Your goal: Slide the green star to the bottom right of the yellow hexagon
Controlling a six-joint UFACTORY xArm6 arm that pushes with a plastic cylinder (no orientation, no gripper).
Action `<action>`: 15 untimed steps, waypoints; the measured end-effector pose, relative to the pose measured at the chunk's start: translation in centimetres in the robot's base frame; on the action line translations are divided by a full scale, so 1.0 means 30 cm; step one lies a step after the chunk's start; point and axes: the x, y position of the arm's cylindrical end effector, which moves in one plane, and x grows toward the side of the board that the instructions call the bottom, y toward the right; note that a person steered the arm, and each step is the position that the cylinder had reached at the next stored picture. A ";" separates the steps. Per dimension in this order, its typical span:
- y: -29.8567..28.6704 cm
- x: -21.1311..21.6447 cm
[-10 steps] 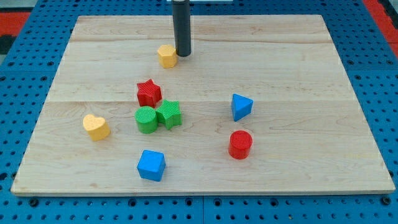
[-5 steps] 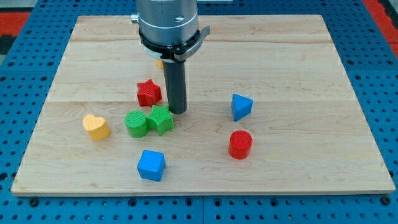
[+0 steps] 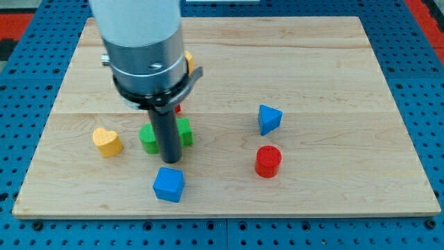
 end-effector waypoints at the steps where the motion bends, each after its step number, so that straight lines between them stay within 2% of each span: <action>1: -0.027 -0.054; 3: 0.247 -0.126; 4: 0.355 -0.244; 5: 0.413 -0.225; 8: 0.137 -0.152; 9: 0.150 -0.162; 10: 0.151 -0.275; 12: 0.358 -0.457; 13: 0.345 -0.438; 14: 0.245 -0.369; 15: 0.246 -0.217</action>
